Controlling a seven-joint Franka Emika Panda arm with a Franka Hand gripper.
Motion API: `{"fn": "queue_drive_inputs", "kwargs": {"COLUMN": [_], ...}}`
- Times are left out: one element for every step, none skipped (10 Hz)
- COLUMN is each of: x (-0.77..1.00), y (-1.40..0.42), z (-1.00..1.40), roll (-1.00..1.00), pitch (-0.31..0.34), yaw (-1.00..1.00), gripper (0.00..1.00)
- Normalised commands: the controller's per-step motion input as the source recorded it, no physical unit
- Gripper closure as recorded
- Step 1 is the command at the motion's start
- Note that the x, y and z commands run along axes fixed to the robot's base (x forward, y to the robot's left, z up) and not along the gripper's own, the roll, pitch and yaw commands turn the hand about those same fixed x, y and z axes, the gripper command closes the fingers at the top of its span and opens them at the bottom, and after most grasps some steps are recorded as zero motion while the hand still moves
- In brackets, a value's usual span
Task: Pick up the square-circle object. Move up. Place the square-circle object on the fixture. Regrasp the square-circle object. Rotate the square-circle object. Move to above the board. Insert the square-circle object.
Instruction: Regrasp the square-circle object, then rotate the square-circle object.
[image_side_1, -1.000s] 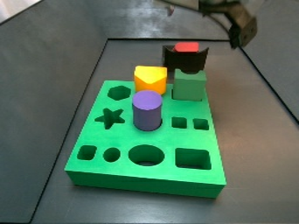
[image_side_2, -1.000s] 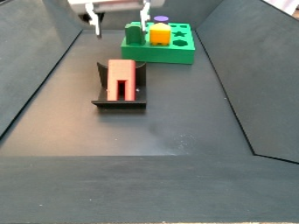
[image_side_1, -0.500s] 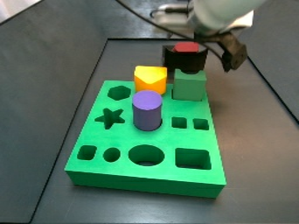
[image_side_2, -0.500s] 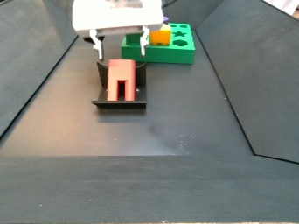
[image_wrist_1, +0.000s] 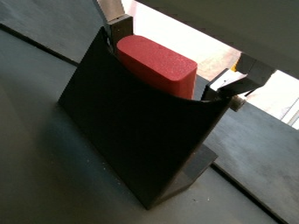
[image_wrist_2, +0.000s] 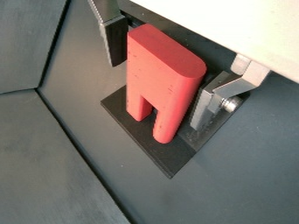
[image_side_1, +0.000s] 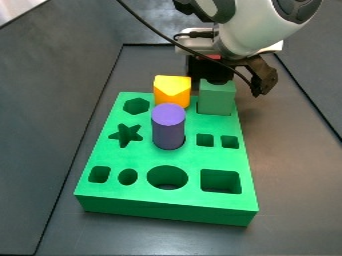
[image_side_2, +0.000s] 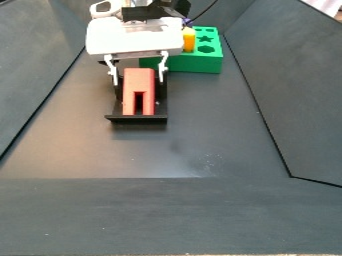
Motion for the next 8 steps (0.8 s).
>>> {"fn": "queue_drive_inputs", "kwargs": {"x": [0.01,0.01,0.01,0.01,0.00,-0.83,-0.82,-0.81], "y": [-0.01,-0.01,-0.01,-0.01,0.00,0.12,0.12,0.11], "z": [-0.17,-0.17,-0.17,-0.17,-0.50,1.00,1.00,1.00], "roll": [0.05,0.05,0.05,0.05,0.00,0.00,-0.01,-0.06], "pitch": [-0.008,-0.008,-0.008,-0.008,0.000,0.000,-0.007,-0.043], "yaw": [0.00,0.00,0.00,0.00,0.00,0.00,0.01,0.02], "gripper": [0.00,0.00,0.00,0.00,1.00,1.00,1.00,1.00]}}
